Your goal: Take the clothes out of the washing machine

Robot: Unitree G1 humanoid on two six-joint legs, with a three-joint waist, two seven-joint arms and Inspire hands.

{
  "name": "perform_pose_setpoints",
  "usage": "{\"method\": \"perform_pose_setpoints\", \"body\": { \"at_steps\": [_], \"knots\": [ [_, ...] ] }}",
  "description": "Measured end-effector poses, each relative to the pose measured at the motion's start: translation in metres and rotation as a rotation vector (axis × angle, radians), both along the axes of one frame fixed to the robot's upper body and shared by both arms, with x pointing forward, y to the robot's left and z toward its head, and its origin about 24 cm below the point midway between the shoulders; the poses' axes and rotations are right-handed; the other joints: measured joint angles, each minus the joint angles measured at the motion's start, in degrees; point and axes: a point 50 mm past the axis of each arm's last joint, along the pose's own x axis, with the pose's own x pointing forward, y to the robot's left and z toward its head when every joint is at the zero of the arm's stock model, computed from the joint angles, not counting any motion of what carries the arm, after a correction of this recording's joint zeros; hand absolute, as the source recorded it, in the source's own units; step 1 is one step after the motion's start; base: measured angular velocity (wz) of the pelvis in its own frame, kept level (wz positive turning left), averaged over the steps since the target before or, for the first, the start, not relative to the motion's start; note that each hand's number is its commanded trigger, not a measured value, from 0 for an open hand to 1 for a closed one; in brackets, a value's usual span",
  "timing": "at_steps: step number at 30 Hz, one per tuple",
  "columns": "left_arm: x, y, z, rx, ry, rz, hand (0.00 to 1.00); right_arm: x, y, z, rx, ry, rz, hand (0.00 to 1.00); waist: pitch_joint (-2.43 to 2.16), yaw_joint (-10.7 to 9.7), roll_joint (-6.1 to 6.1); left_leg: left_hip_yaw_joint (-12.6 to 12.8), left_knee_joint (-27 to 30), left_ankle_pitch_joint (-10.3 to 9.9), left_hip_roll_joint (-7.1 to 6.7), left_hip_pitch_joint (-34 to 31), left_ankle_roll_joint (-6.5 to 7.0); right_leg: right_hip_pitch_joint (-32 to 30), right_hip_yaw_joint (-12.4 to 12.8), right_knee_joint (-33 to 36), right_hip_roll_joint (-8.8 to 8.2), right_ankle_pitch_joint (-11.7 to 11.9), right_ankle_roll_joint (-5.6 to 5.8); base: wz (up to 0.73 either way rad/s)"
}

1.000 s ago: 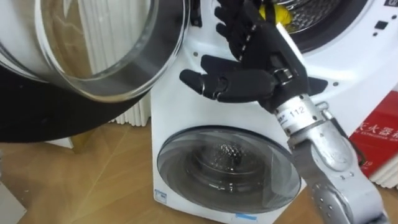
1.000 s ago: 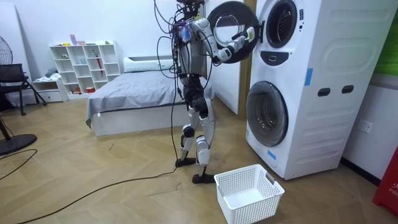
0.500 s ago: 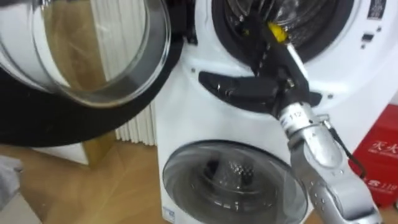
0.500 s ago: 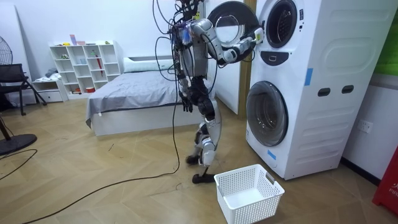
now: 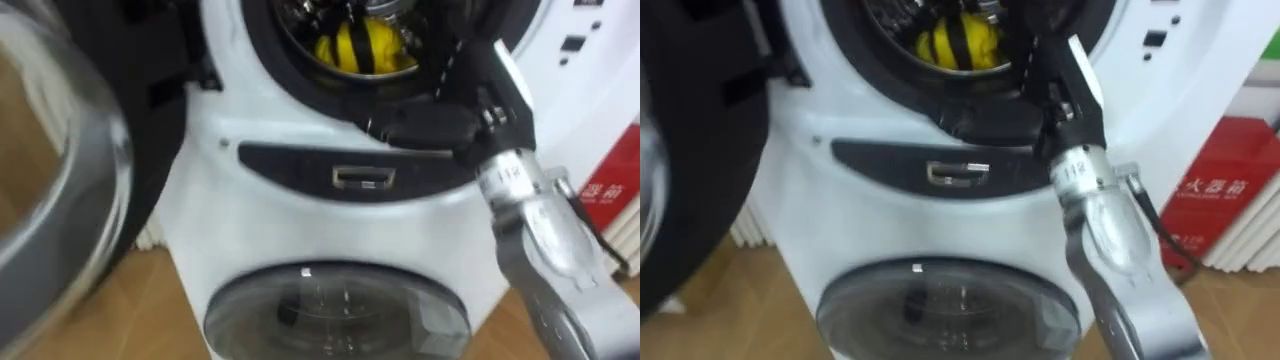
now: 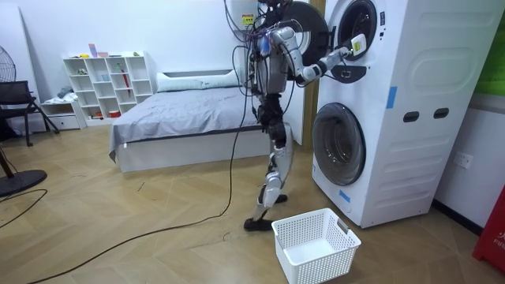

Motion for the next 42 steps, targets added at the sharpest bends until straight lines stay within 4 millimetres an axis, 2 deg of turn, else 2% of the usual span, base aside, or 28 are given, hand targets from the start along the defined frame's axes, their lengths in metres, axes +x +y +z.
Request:
{"method": "perform_pose_setpoints", "body": {
  "at_steps": [1,2,3,4,5,6,7,8,9,10,11,12,13,15,19,23,25,28,39,42],
  "knots": [
    [0.004,0.000,0.001,-0.002,-0.020,0.001,0.00,-0.003,0.000,-0.001,-0.005,-0.001,-0.001,0.00,0.09,-0.81,0.04,0.45,-0.42,-0.80,-0.78,1.05,0.71,-1.72,0.02,5.29,-1.22,0.15,0.27,-0.05],
    [0.006,0.000,0.001,-0.006,-0.028,0.008,0.00,-0.004,-0.001,-0.002,-0.012,-0.002,-0.002,0.00,0.09,-1.17,0.04,0.79,-0.41,-1.03,-1.17,1.66,1.09,-2.62,0.05,7.71,-1.86,0.45,0.77,-0.07],
    [0.006,-0.001,0.001,-0.011,-0.032,0.013,0.00,-0.006,-0.002,-0.004,-0.020,0.004,-0.001,0.00,0.25,-1.94,0.34,1.15,-0.54,-1.73,-1.80,3.03,1.87,-3.73,0.02,11.80,-2.71,1.75,2.30,-0.17],
    [0.005,-0.002,0.000,-0.010,-0.028,-0.001,0.00,-0.006,-0.004,-0.007,-0.017,0.017,-0.004,0.00,0.50,-2.09,0.86,1.30,-1.03,-2.31,-1.92,4.90,2.49,-4.89,0.15,15.48,-2.88,4.11,2.80,-0.23],
    [0.005,-0.002,0.001,-0.008,-0.029,-0.009,0.00,-0.007,-0.005,-0.010,-0.017,0.027,-0.011,0.00,0.62,-2.10,1.46,0.88,-1.53,-2.64,-1.86,5.94,2.71,-5.52,0.15,16.74,-2.79,4.88,2.78,-0.34],
    [0.006,-0.001,0.001,-0.003,-0.038,-0.010,0.00,-0.008,-0.007,-0.013,-0.016,0.038,-0.019,0.00,0.64,-1.99,2.06,0.47,-2.22,-2.86,-1.56,6.75,3.00,-7.09,0.34,16.34,-2.41,3.93,2.84,-0.33],
    [0.006,0.001,0.002,0.003,-0.039,-0.014,0.00,-0.008,-0.008,-0.013,-0.015,0.038,-0.018,0.00,0.69,-2.37,2.13,0.48,-2.80,-2.76,-1.31,6.91,3.18,-9.40,-0.44,14.15,-2.09,2.23,2.49,-0.26],
    [0.006,0.002,0.002,0.004,-0.037,-0.014,0.00,-0.008,-0.008,-0.013,-0.018,0.038,-0.019,0.00,0.68,-2.65,2.15,0.48,-3.00,-2.66,-1.24,6.90,3.33,-10.22,-0.62,12.15,-1.86,1.82,2.46,-0.09],
    [0.005,0.002,0.002,0.003,-0.032,-0.013,0.00,-0.008,-0.008,-0.013,-0.017,0.040,-0.021,0.00,0.60,-3.21,2.20,0.57,-3.26,-2.53,-1.16,6.91,3.57,-11.25,0.06,6.73,-0.96,1.92,2.37,0.10],
    [0.003,0.001,0.001,0.002,-0.030,-0.013,0.00,-0.008,-0.009,-0.014,-0.018,0.045,-0.030,0.00,0.55,-3.60,2.14,0.67,-3.53,-2.40,-1.18,6.99,3.82,-11.31,0.33,0.50,0.09,3.45,2.02,0.12],
    [0.004,0.001,0.001,0.002,-0.031,-0.013,0.00,-0.008,-0.010,-0.014,-0.018,0.048,-0.032,0.00,0.51,-3.66,2.20,0.65,-3.65,-2.40,-1.21,7.16,3.83,-11.25,0.58,-2.46,0.56,4.91,1.75,0.12],
    [0.003,0.001,0.001,0.002,-0.031,-0.012,0.00,-0.008,-0.010,-0.015,-0.020,0.056,-0.034,0.00,0.39,-3.65,2.32,0.55,-4.06,-2.38,-1.22,7.82,3.80,-10.70,1.31,-6.20,1.64,8.27,1.07,0.07],
    [-0.002,0.001,0.001,0.001,-0.020,-0.009,0.00,-0.008,-0.010,-0.016,-0.019,0.065,-0.033,0.00,-0.16,-3.56,2.17,0.38,-4.70,-2.33,-1.29,8.55,3.72,-9.56,2.22,-8.56,2.43,12.04,0.85,0.00],
    [-0.012,0.000,-0.001,-0.003,0.005,-0.001,0.00,-0.009,-0.009,-0.018,-0.007,0.075,-0.015,0.00,-0.20,-3.17,3.06,0.19,-6.23,-1.98,-0.81,9.80,3.31,-7.81,2.10,-10.99,3.28,14.11,0.61,-0.10],
    [-0.023,-0.001,-0.003,-0.005,0.031,0.010,0.00,-0.008,-0.008,-0.018,0.011,0.085,0.011,0.00,-0.33,-2.26,2.91,0.23,-7.64,-1.00,0.25,9.94,2.42,-6.35,2.14,-15.16,4.64,16.84,-0.35,-0.05],
    [-0.028,-0.007,-0.005,-0.020,0.043,0.015,0.00,-0.007,-0.009,-0.019,0.029,0.095,0.012,0.00,-0.32,-1.77,2.69,-0.55,-7.66,-0.74,0.50,9.73,1.48,-5.95,1.62,-15.96,4.93,17.01,-0.72,0.09],
    [-0.033,-0.008,-0.006,-0.022,0.055,0.019,0.00,-0.007,-0.010,-0.019,0.040,0.097,0.011,0.00,-0.26,-1.75,2.34,-1.33,-7.65,-0.35,0.52,9.32,1.09,-5.97,1.39,-16.80,5.10,16.29,-0.21,0.15],
    [-0.043,-0.009,-0.007,-0.024,0.085,0.023,0.00,-0.007,-0.010,-0.019,0.056,0.102,0.013,0.00,-0.33,-1.69,2.12,-1.84,-7.63,-0.12,0.62,9.10,0.77,-6.01,0.77,-16.78,5.17,16.20,-0.43,0.09],
    [-0.051,-0.010,-0.008,-0.025,0.127,0.030,0.00,-0.006,-0.011,-0.019,0.079,0.108,-0.001,0.00,-0.29,-1.08,2.06,-2.61,-7.64,0.25,0.69,8.90,0.47,-6.00,-0.10,-16.71,5.12,16.03,-1.03,0.03],
    [-0.051,-0.010,-0.008,-0.026,0.135,0.032,0.00,-0.006,-0.011,-0.019,0.081,0.108,-0.008,0.00,-0.28,-1.35,2.02,-2.92,-7.63,0.29,0.65,8.91,0.47,-5.79,-1.39,-16.67,4.70,15.97,-1.17,0.05]
  ]
}}
